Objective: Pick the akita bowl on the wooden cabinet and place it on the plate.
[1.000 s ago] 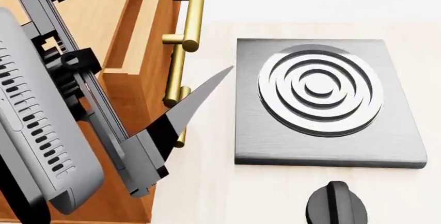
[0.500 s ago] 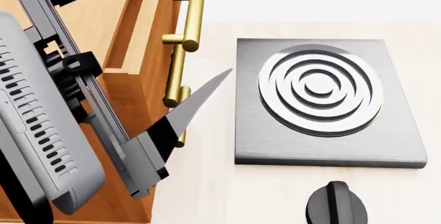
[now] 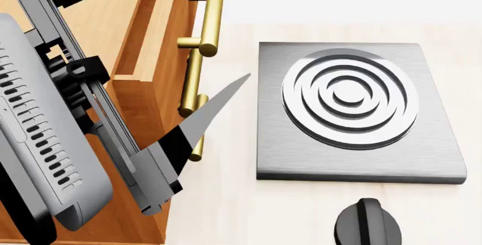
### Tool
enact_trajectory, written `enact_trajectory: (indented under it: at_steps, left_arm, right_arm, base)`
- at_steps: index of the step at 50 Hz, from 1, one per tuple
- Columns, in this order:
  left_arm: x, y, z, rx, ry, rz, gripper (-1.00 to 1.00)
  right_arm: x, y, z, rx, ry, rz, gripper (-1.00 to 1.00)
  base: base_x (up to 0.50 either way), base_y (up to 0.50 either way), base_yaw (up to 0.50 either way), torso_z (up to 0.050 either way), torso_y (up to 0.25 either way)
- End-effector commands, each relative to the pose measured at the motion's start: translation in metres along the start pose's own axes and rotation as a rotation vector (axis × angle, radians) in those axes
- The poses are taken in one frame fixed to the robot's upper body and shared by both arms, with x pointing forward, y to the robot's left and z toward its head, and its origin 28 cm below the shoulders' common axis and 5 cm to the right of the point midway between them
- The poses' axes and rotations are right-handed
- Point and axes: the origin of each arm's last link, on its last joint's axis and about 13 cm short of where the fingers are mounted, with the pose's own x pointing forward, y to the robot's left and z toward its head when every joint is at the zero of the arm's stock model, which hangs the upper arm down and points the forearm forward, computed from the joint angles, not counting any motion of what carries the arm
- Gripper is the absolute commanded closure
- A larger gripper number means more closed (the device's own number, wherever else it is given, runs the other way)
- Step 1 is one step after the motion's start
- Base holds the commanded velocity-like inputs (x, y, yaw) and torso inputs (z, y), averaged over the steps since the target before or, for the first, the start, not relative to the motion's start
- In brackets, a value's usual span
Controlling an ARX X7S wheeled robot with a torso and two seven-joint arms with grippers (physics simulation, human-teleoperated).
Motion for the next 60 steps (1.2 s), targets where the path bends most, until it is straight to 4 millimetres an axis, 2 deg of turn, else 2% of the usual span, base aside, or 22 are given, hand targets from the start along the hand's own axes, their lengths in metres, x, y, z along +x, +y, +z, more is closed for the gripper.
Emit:
enact_trajectory:
  at_steps: [1, 14, 32, 48, 60]
  left_arm:
    - [0.0, -0.001, -0.002, -0.005, 0.0, 0.002, -1.0]
    - [0.0, -0.002, -0.004, -0.009, 0.002, -0.002, -1.0]
    - [0.001, -0.002, -0.005, -0.009, 0.003, -0.003, -1.0]
    - [0.001, -0.003, -0.008, -0.017, 0.004, -0.004, -1.0]
    - [0.002, -0.004, -0.009, -0.018, 0.006, -0.007, -1.0]
  right_arm:
    - [0.003, -0.003, -0.001, 0.014, -0.01, 0.009, 1.0]
    - [0.015, -0.024, -0.005, 0.019, -0.008, -0.064, 1.0]
    - [0.025, -0.037, -0.009, 0.015, 0.009, -0.111, 1.0]
    - [0.03, -0.04, -0.012, -0.002, 0.008, -0.105, 1.0]
    - [0.04, -0.06, -0.014, 0.004, 0.002, -0.152, 1.0]
  base:
    - [0.0, 0.0, 0.0, 0.0, 0.0]
    - [0.0, 0.0, 0.0, 0.0, 0.001]
    - [0.0, 0.0, 0.0, 0.0, 0.0]
    - [0.0, 0.0, 0.0, 0.0, 0.001]
    - [0.0, 0.0, 0.0, 0.0, 0.0]
